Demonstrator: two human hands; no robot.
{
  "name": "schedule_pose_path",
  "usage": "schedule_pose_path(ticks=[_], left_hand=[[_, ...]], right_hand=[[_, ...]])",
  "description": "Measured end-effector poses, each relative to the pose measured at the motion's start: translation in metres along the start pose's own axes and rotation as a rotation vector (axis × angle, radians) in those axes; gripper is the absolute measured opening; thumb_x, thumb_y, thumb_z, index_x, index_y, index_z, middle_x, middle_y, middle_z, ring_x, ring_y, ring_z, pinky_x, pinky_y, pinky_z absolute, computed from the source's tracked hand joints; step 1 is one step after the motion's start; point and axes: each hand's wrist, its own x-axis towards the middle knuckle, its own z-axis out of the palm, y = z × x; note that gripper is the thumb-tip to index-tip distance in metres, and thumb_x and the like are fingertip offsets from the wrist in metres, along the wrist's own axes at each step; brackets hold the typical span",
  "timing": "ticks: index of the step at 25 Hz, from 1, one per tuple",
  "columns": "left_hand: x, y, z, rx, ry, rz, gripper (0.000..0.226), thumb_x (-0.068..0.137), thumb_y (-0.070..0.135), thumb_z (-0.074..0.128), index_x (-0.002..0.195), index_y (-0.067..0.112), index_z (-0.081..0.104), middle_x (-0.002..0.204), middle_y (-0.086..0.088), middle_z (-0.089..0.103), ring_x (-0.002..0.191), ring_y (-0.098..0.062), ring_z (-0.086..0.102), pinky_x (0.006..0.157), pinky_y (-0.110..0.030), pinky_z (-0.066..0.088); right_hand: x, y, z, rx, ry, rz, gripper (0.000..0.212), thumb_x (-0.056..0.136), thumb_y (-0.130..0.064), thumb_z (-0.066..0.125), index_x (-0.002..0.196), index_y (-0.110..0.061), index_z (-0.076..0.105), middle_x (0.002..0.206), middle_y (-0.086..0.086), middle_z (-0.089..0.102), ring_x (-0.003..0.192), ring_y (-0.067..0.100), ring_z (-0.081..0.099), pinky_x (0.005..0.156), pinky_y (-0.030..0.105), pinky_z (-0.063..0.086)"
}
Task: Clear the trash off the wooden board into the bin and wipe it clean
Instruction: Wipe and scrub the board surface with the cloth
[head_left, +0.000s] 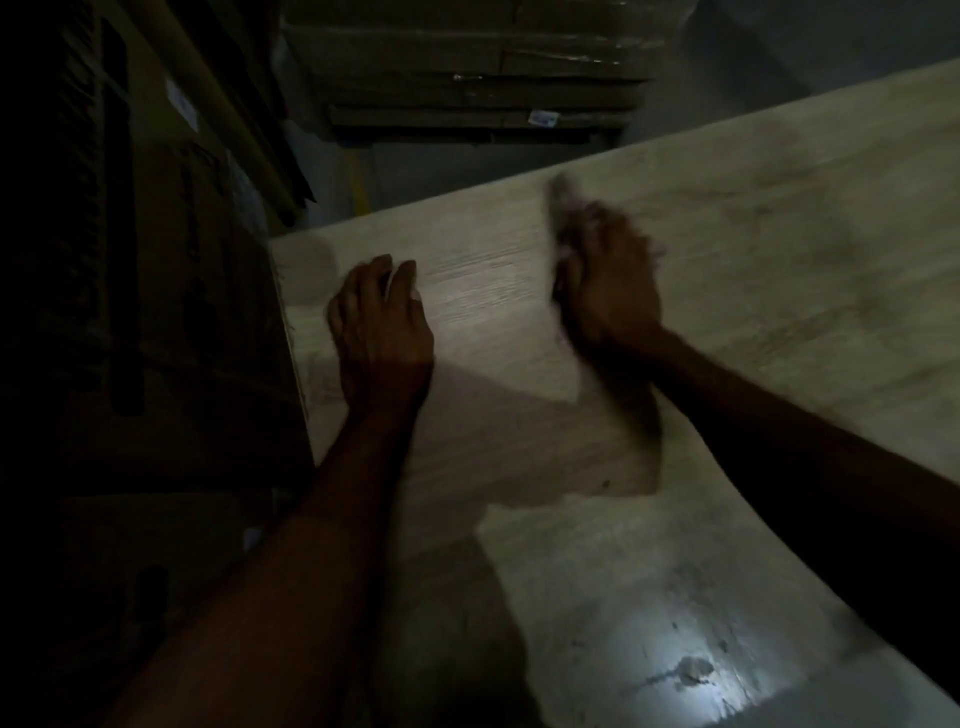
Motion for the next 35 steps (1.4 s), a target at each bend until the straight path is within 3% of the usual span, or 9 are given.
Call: schedule_pose_path(ticks=[2, 6, 10, 14, 19, 23, 27, 32, 35], left_hand=[[0.0, 0.0, -0.003, -0.019, -0.052, -0.011, 0.039, 0.101, 0.023, 0.045, 0.138, 0.019, 0.058, 0.147, -0.008, 0.051, 0.138, -0.03, 0.043, 0.115, -0.046, 0.031], [-0.041, 0.008, -0.022, -0.086, -0.075, 0.003, 0.041, 0.102, 0.024, 0.044, 0.142, 0.018, 0.055, 0.155, -0.009, 0.044, 0.145, -0.031, 0.036, 0.119, -0.043, 0.028], [-0.119, 0.037, -0.034, -0.019, -0.134, -0.015, 0.043, 0.103, 0.026, 0.047, 0.146, 0.02, 0.05, 0.159, -0.006, 0.038, 0.15, -0.028, 0.028, 0.12, -0.043, 0.028], [-0.119, 0.036, -0.037, -0.08, -0.065, 0.007, 0.039, 0.1, 0.024, 0.052, 0.137, 0.018, 0.06, 0.152, -0.008, 0.049, 0.144, -0.029, 0.039, 0.115, -0.044, 0.035], [-0.124, 0.032, -0.03, -0.102, 0.014, 0.052, 0.035, 0.101, 0.025, 0.051, 0.132, 0.017, 0.065, 0.145, -0.007, 0.056, 0.138, -0.03, 0.047, 0.114, -0.041, 0.037], [-0.131, 0.033, -0.035, -0.094, 0.015, 0.015, 0.039, 0.101, 0.029, 0.048, 0.136, 0.017, 0.062, 0.148, -0.009, 0.053, 0.14, -0.032, 0.045, 0.114, -0.043, 0.037], [-0.192, 0.046, -0.05, 0.013, -0.17, 0.065, 0.049, 0.104, 0.038, 0.041, 0.15, 0.024, 0.044, 0.162, -0.005, 0.034, 0.151, -0.028, 0.025, 0.12, -0.043, 0.024], [-0.204, 0.053, -0.062, 0.03, -0.227, 0.055, 0.05, 0.105, 0.04, 0.035, 0.153, 0.024, 0.04, 0.163, -0.006, 0.03, 0.152, -0.03, 0.022, 0.12, -0.046, 0.025], [-0.232, 0.062, -0.061, 0.053, -0.284, 0.028, 0.054, 0.105, 0.045, 0.031, 0.157, 0.028, 0.03, 0.167, -0.001, 0.019, 0.155, -0.026, 0.011, 0.124, -0.044, 0.015]], right_hand=[[-0.015, -0.014, -0.006, 0.015, 0.075, 0.234, 0.07, 0.098, -0.045, 0.025, 0.163, -0.019, 0.026, 0.163, 0.015, 0.036, 0.148, 0.037, 0.035, 0.123, 0.056, 0.026], [-0.129, -0.028, 0.004, -0.02, -0.19, -0.473, 0.064, 0.104, -0.04, 0.041, 0.164, -0.029, 0.023, 0.168, 0.008, 0.03, 0.155, 0.032, 0.025, 0.128, 0.05, 0.017], [-0.116, -0.004, -0.011, 0.013, 0.018, 0.187, 0.059, 0.106, -0.035, 0.04, 0.161, -0.017, 0.03, 0.167, 0.016, 0.031, 0.154, 0.04, 0.027, 0.127, 0.054, 0.017], [-0.212, -0.006, -0.014, 0.005, -0.196, -0.624, 0.063, 0.102, -0.037, 0.045, 0.163, -0.028, 0.028, 0.163, 0.014, 0.039, 0.148, 0.038, 0.037, 0.124, 0.051, 0.02], [-0.181, 0.009, -0.027, -0.05, 0.012, 0.21, 0.062, 0.104, -0.032, 0.04, 0.163, -0.019, 0.027, 0.167, 0.016, 0.031, 0.153, 0.039, 0.029, 0.127, 0.055, 0.016], [-0.302, -0.015, -0.02, 0.043, -0.286, -0.651, 0.065, 0.105, -0.032, 0.046, 0.164, -0.03, 0.018, 0.167, 0.013, 0.032, 0.154, 0.033, 0.029, 0.128, 0.049, 0.013], [-0.229, 0.012, -0.038, -0.009, -0.053, 0.151, 0.062, 0.106, -0.035, 0.041, 0.164, -0.021, 0.024, 0.167, 0.014, 0.03, 0.153, 0.036, 0.028, 0.125, 0.054, 0.022], [-0.331, 0.014, -0.037, -0.077, -0.268, -0.534, 0.062, 0.107, -0.035, 0.037, 0.166, -0.025, 0.017, 0.171, 0.009, 0.022, 0.157, 0.031, 0.021, 0.125, 0.051, 0.021], [-0.277, 0.029, -0.049, -0.048, -0.037, 0.159, 0.059, 0.107, -0.038, 0.038, 0.163, -0.023, 0.028, 0.167, 0.013, 0.03, 0.154, 0.035, 0.026, 0.124, 0.055, 0.023]])
